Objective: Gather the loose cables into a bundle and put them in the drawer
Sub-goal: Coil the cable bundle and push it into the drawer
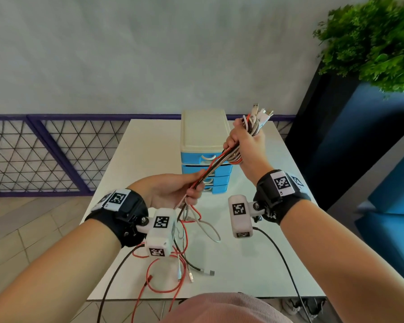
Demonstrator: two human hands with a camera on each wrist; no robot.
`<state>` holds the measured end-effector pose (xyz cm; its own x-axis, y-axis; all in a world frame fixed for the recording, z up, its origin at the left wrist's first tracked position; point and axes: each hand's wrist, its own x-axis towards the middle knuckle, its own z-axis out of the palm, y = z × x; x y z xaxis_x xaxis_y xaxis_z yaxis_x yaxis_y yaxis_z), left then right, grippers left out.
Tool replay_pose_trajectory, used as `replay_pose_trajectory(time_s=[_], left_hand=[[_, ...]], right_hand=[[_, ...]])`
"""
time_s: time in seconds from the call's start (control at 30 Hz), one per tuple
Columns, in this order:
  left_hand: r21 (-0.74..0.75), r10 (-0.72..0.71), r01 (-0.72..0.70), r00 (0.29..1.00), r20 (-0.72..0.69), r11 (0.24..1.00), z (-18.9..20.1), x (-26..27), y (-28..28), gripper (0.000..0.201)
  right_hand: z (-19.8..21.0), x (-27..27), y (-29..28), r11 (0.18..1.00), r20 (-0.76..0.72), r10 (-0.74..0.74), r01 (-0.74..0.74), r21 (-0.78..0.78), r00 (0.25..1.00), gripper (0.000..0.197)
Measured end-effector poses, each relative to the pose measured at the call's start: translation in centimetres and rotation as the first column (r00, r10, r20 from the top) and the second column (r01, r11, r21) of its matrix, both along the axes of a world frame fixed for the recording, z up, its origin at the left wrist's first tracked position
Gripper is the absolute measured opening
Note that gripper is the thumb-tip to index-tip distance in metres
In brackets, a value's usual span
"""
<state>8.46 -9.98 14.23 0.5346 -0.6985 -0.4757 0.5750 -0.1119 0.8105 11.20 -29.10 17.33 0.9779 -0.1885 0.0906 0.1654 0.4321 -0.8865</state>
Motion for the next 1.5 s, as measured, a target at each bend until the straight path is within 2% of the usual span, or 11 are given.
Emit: replay_pose_trajectory(time_s=[0.2, 0.27, 0.33, 0.43, 0.53, 0.73, 0.9, 1.03, 1.1, 1.23, 1.5], left_hand=[[0.058, 0.078, -0.073, 0.993, -0.090, 0.996, -0.5, 0.6, 0.6, 0.047], [0.132, 0.155, -0.152, 0.988, -0.008, 0.979, -0.2, 0.8, 0.4, 0.043], [0.255, 0.181, -0.234, 0.960, 0.214, 0.938, 0.3, 1.4, 0.3, 0.041], [0.442, 0.006, -0.342, 0.796, 0.605, 0.829, 1.4, 2.6, 0.2, 0.038], [0.525, -0.243, -0.381, 0.583, 0.775, 0.761, 2.3, 3.3, 0.4, 0.037], [0.586, -0.528, -0.385, 0.255, 0.810, 0.713, 3.0, 2.9, 0.1, 0.036], [0.484, -0.481, -0.308, 0.092, 0.872, 0.819, 3.4, 2.4, -0.6, 0.032], [0.305, -0.280, -0.286, 0.126, 0.952, 0.909, 3.3, 1.9, -1.1, 0.014], [0.240, -0.179, -0.303, 0.216, 0.960, 0.922, 3.2, 1.5, -1.3, 0.009], [0.209, -0.071, -0.336, 0.379, 0.923, 0.919, 3.0, 1.0, -1.4, 0.035], [0.260, -0.115, -0.315, 0.412, 0.904, 0.913, 2.6, 0.6, -0.7, 0.057]], right_hand=[[-0.1, 0.1, -0.3, 0.992, -0.012, 0.051, -0.049, 0.120, 0.999, 0.017], [-0.2, 0.2, -0.4, 0.982, -0.038, 0.123, -0.116, 0.151, 0.992, 0.019], [-0.2, 0.0, -0.5, 0.970, -0.069, 0.226, -0.219, 0.102, 0.972, 0.019], [-0.5, -0.5, -0.7, 0.926, -0.146, 0.370, -0.377, -0.028, 0.918, 0.018], [-0.8, -0.5, -0.5, 0.886, -0.192, 0.402, -0.433, -0.164, 0.895, 0.015], [-1.4, -0.8, -0.2, 0.807, -0.297, 0.395, -0.483, -0.339, 0.869, 0.020], [-1.3, -1.5, 0.3, 0.782, -0.405, 0.460, -0.576, -0.237, 0.790, 0.024], [-1.0, -2.3, 0.6, 0.741, -0.415, 0.614, -0.671, 0.011, 0.671, 0.031], [-0.8, -2.4, 0.5, 0.724, -0.411, 0.646, -0.687, 0.064, 0.643, 0.034], [-1.1, -2.7, 0.4, 0.667, -0.398, 0.692, -0.745, 0.030, 0.603, 0.037], [-2.3, -3.5, 1.4, 0.603, -0.349, 0.746, -0.797, -0.007, 0.567, 0.049]])
